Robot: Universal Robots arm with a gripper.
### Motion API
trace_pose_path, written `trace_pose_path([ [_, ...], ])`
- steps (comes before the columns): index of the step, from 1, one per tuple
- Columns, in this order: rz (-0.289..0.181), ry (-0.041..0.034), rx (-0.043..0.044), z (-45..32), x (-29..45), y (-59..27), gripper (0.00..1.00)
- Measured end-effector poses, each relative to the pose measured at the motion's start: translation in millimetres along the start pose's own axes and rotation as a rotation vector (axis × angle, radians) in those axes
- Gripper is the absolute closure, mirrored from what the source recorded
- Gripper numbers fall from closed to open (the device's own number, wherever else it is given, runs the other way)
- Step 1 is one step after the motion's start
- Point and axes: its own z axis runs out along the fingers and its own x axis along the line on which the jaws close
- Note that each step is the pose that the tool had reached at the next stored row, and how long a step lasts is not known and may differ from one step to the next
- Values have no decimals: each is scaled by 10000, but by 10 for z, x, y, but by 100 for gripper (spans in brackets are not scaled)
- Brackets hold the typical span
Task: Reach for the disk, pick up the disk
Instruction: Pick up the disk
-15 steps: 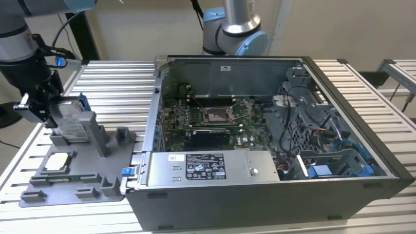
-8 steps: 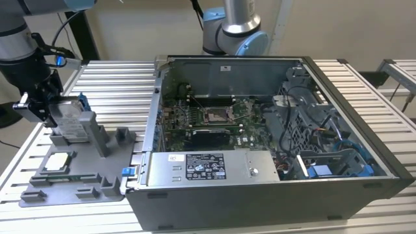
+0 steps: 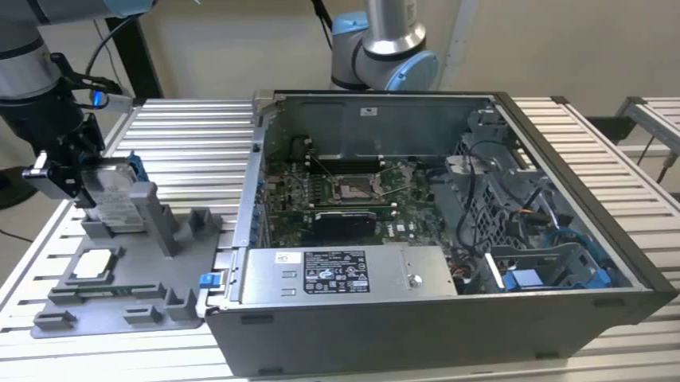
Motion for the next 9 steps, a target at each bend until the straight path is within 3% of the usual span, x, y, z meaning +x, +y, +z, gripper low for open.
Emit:
trace_pose_path([
  [9,10,-40,4,1,0,2,0],
])
